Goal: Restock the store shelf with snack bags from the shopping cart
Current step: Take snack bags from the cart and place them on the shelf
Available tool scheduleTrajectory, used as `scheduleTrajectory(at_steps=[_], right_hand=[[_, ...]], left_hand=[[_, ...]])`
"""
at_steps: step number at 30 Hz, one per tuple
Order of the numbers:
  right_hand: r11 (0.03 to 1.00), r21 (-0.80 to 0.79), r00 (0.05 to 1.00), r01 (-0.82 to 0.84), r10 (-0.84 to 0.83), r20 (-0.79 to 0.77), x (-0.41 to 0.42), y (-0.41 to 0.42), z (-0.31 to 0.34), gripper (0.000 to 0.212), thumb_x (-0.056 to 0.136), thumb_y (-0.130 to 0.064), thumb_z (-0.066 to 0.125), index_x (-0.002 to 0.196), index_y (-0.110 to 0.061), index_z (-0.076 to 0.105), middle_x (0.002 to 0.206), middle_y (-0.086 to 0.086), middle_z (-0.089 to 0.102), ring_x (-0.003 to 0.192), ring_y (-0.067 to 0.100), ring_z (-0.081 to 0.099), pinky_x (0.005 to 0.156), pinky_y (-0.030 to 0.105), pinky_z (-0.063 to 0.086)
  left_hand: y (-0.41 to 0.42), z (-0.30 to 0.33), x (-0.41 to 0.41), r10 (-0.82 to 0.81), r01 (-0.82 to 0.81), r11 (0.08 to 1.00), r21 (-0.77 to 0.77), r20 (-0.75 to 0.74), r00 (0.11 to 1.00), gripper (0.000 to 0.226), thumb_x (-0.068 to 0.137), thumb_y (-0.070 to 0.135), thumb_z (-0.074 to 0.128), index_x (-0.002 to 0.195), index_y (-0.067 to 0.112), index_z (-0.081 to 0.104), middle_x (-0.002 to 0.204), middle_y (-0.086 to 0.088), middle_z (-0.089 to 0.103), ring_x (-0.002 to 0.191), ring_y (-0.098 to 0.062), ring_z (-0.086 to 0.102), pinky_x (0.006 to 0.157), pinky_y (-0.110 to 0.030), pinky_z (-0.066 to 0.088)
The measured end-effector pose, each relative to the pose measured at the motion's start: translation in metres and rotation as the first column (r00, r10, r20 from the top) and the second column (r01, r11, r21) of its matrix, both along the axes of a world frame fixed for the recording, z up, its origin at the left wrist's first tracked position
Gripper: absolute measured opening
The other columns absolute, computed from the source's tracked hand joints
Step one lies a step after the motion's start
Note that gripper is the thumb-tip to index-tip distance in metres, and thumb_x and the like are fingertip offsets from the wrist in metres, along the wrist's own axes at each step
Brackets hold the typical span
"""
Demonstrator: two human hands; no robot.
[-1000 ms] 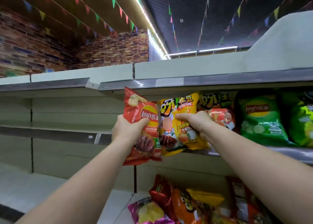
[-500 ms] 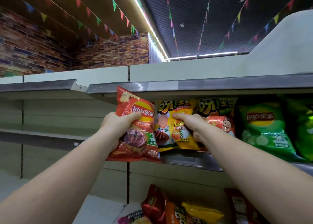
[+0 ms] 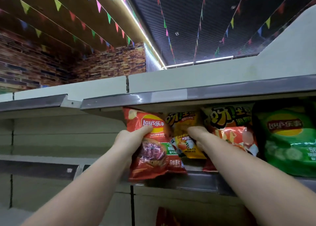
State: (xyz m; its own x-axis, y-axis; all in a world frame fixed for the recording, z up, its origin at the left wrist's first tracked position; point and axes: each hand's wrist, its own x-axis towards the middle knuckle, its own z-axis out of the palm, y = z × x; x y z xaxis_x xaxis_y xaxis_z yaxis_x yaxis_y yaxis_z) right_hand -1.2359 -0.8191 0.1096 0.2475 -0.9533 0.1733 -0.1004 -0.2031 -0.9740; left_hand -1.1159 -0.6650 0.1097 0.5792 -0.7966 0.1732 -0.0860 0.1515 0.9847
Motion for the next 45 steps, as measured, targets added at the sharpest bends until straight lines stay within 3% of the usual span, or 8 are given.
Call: scheduleTrajectory(at_steps=[2, 5, 10, 17, 22, 31, 38, 45], right_hand=[[0.998, -0.002, 0.998, 0.057, -0.057, -0.035, -0.001, -0.008, 0.001, 0.013, 0.095, -0.006, 0.045, 0.1, -0.002, 0.056, 0.133, 0.022, 0.05, 0.118, 0.033, 0.052, 0.096, 0.033, 0.042], [0.995, 0.011, 0.995, 0.095, -0.095, 0.001, 0.004, -0.022, -0.001, 0.034, 0.096, 0.0, 0.04, 0.129, 0.005, 0.045, 0.143, 0.022, 0.039, 0.133, 0.031, 0.038, 0.101, 0.031, 0.034], [0.994, -0.022, 0.993, 0.102, -0.101, 0.055, 0.028, -0.04, 0.001, 0.055, 0.092, -0.027, 0.057, 0.138, -0.004, 0.037, 0.142, 0.012, 0.042, 0.126, 0.029, 0.045, 0.099, 0.031, 0.041], [0.976, -0.132, 0.985, 0.174, -0.173, 0.025, 0.037, -0.08, 0.002, 0.024, 0.089, -0.013, 0.054, 0.113, -0.011, 0.058, 0.108, 0.009, 0.062, 0.088, 0.021, 0.058, 0.075, 0.028, 0.05], [0.973, -0.13, 0.977, 0.193, -0.203, -0.067, 0.042, -0.077, -0.001, 0.046, 0.082, -0.022, 0.068, 0.12, -0.002, 0.053, 0.121, 0.019, 0.057, 0.11, 0.034, 0.056, 0.098, 0.04, 0.046], [0.89, -0.336, 0.871, 0.307, -0.405, -0.279, 0.034, -0.072, -0.008, 0.048, 0.095, -0.017, 0.048, 0.137, 0.0, 0.034, 0.139, 0.018, 0.043, 0.127, 0.031, 0.044, 0.1, 0.032, 0.038], [0.828, -0.437, 0.825, 0.35, -0.494, -0.275, 0.044, -0.052, 0.0, 0.077, 0.089, -0.021, 0.06, 0.147, -0.003, 0.012, 0.15, 0.02, 0.023, 0.134, 0.034, 0.035, 0.102, 0.04, 0.038], [0.947, -0.298, 0.961, 0.116, -0.183, -0.208, 0.022, -0.004, 0.001, 0.024, 0.096, -0.024, 0.044, 0.109, -0.012, 0.06, 0.11, 0.012, 0.062, 0.088, 0.023, 0.059, 0.076, 0.029, 0.049]], left_hand=[[-0.012, 0.0, 0.005, -0.036, 0.035, 0.999, -0.007, -0.024, 0.999, 0.049, 0.074, 0.03, 0.079, 0.109, 0.002, 0.059, 0.094, -0.019, 0.07, 0.073, -0.031, 0.068, 0.06, -0.034, 0.055], [-0.027, -0.003, 0.011, -0.079, 0.079, 0.997, -0.001, -0.046, 0.996, 0.053, 0.073, 0.032, 0.079, 0.112, 0.002, 0.058, 0.092, -0.019, 0.07, 0.071, -0.031, 0.068, 0.058, -0.034, 0.054], [-0.04, -0.007, 0.019, -0.13, 0.131, 0.991, 0.023, -0.047, 0.99, 0.063, 0.071, 0.036, 0.079, 0.12, 0.005, 0.053, 0.091, -0.017, 0.07, 0.07, -0.03, 0.068, 0.055, -0.035, 0.052], [-0.044, -0.007, 0.033, -0.146, 0.148, 0.988, 0.033, -0.041, 0.988, 0.063, 0.072, 0.034, 0.079, 0.12, 0.005, 0.052, 0.086, -0.017, 0.07, 0.066, -0.03, 0.068, 0.055, -0.035, 0.053], [-0.051, -0.006, 0.037, -0.163, 0.164, 0.986, 0.024, -0.039, 0.986, 0.062, 0.073, 0.034, 0.078, 0.121, 0.007, 0.05, 0.087, -0.015, 0.071, 0.061, -0.026, 0.069, 0.049, -0.031, 0.052], [-0.065, -0.011, 0.041, -0.196, 0.198, 0.979, 0.041, -0.06, 0.979, 0.063, 0.073, 0.033, 0.077, 0.123, 0.008, 0.048, 0.094, -0.016, 0.069, 0.073, -0.03, 0.068, 0.055, -0.037, 0.051], [-0.073, -0.013, 0.036, -0.205, 0.208, 0.977, 0.051, -0.058, 0.977, 0.05, 0.075, 0.03, 0.076, 0.113, 0.009, 0.05, 0.093, -0.016, 0.068, 0.078, -0.031, 0.066, 0.064, -0.04, 0.052], [-0.094, -0.006, 0.024, -0.199, 0.203, 0.978, 0.047, -0.076, 0.977, 0.049, 0.083, 0.031, 0.07, 0.121, 0.009, 0.048, 0.092, -0.015, 0.066, 0.071, -0.029, 0.065, 0.058, -0.039, 0.051]])
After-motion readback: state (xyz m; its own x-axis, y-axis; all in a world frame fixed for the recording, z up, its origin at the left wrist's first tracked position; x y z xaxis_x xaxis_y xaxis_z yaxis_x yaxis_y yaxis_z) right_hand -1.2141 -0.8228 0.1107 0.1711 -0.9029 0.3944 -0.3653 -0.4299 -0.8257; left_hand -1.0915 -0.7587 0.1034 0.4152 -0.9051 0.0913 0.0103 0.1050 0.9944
